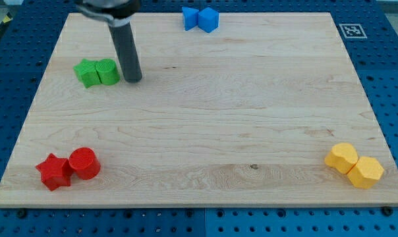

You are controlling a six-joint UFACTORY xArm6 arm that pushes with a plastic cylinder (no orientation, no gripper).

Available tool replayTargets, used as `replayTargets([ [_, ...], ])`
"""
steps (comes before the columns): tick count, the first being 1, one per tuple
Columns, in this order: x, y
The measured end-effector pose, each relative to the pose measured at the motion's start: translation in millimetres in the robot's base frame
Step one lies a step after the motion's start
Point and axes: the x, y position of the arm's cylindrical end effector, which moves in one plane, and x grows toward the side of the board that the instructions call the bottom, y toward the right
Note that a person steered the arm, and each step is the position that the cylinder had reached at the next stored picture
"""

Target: Slide the green star closer to the red star

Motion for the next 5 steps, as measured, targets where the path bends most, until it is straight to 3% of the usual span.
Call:
replayTargets([
  [2, -68, -23],
  [4, -72, -112],
  [5, -61, -112],
])
